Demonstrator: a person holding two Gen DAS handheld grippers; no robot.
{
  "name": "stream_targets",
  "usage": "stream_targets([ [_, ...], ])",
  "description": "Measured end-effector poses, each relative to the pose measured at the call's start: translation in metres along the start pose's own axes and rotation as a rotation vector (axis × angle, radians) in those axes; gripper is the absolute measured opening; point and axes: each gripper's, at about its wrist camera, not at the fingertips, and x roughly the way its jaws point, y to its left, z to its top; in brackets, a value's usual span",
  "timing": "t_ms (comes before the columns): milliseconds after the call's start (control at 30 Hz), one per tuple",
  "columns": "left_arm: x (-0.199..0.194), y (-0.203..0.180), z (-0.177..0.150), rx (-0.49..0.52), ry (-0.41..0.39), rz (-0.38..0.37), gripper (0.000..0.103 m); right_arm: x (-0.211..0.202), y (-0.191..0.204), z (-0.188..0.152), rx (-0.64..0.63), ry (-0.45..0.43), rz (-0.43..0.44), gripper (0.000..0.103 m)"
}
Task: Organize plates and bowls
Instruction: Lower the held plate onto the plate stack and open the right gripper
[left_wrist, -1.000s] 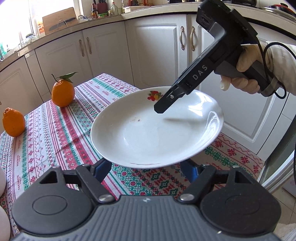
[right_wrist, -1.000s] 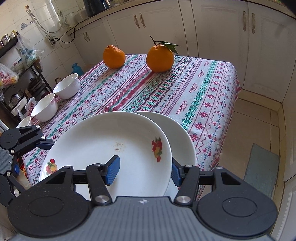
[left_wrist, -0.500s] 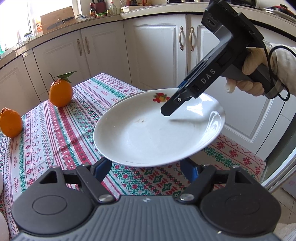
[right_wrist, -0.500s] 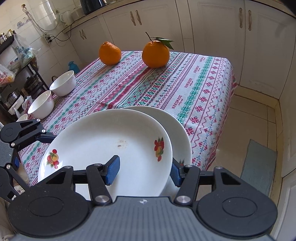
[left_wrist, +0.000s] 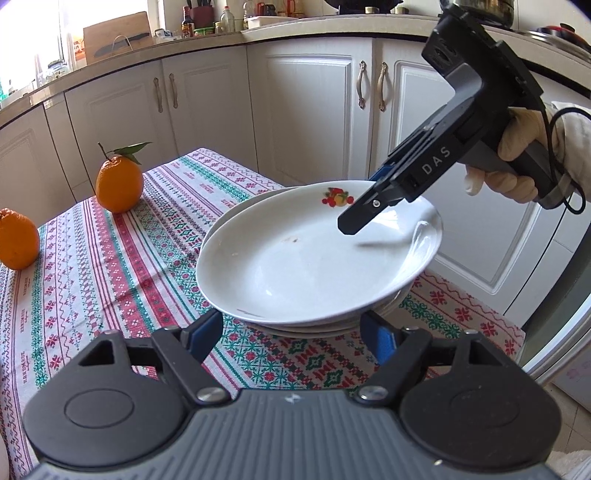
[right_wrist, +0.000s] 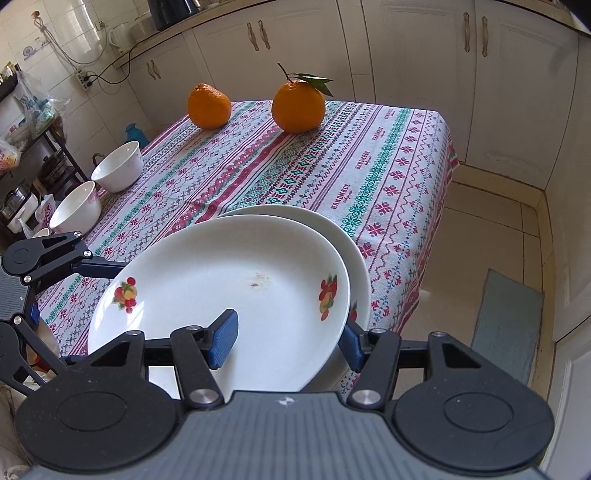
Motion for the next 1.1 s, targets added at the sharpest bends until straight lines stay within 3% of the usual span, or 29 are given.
stream_targets([
  [300,-0.002,0.000,0.000,0.001,-0.019,-0.019,0.082,-0.007,0.008,0.001,-0.013,0.011,-0.051,0.069],
  [833,-0.015,0.006,-0.006,-0.013,-0.063,-0.010,0.087,0.000,0.028,0.001,-0.028,0.054,-0.135,0.090],
  [933,-0.020,0.008,-0.006,-0.017,-0.082,-0.005,0.087,0.005,0.030,-0.003,-0.032,0.088,-0.174,0.090],
  [1100,-0.029,0.008,-0.008,-0.007,-0.110,0.009,0.090,-0.001,0.037,-0.004,-0.036,0.054,-0.179,0.099],
])
